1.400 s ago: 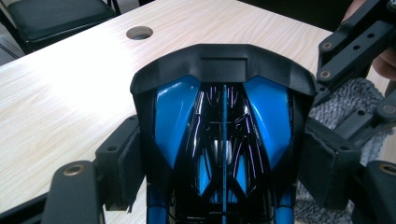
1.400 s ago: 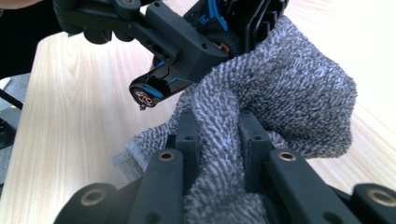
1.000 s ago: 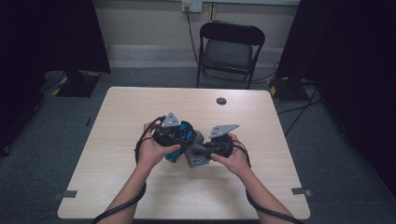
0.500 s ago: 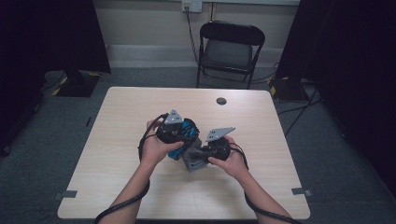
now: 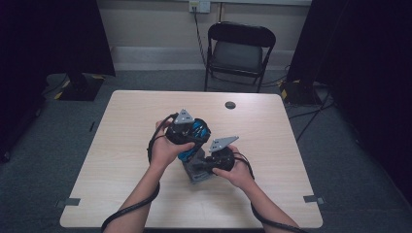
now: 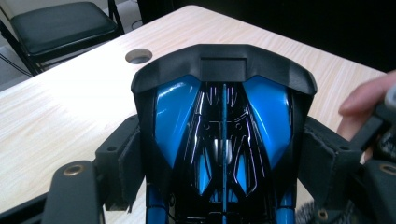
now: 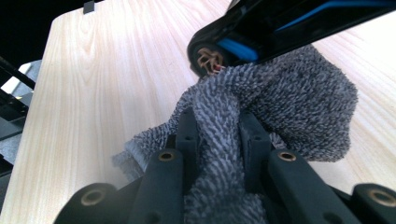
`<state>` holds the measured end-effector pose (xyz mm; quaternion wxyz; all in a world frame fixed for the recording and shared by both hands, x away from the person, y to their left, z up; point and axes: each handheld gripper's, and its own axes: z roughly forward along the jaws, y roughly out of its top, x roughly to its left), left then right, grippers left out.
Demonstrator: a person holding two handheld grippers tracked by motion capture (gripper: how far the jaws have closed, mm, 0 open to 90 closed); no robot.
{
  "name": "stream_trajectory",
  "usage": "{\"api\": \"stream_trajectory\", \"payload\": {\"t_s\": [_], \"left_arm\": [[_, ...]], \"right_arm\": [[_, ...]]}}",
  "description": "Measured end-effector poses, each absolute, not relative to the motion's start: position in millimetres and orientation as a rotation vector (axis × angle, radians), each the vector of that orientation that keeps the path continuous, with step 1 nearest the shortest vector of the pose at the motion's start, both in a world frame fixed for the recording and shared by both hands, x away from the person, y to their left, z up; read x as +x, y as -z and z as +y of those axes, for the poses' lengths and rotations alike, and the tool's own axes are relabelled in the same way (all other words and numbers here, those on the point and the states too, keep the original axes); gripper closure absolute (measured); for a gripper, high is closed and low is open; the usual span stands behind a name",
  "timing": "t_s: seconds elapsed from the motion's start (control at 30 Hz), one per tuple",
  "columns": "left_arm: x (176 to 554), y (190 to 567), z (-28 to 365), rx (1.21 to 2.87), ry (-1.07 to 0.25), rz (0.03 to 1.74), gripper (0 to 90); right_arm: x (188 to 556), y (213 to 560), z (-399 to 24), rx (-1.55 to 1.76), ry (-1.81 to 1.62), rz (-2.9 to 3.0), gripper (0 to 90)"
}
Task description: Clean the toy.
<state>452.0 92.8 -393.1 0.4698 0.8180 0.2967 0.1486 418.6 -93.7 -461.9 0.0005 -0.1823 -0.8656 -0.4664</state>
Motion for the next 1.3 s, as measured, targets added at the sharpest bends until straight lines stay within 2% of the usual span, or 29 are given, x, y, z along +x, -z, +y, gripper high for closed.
{"api": "stream_trajectory", "payload": {"t_s": [0.57,1.0,1.3], "left_arm": [[459.8,388.7,102.4,1.974,-0.388,0.772,25.5],[449.7,390.7,113.9,1.987,-0.392,0.761,25.5],[441.4,401.7,116.8,1.999,-0.378,0.755,25.5]], "right_arm": [[407.8,466.5,-87.2,-0.442,1.355,-2.784,74.2],[434.5,446.1,-138.4,-0.675,1.428,-2.804,74.1],[445.2,435.5,-151.1,-0.743,1.465,-2.798,74.1]]}}
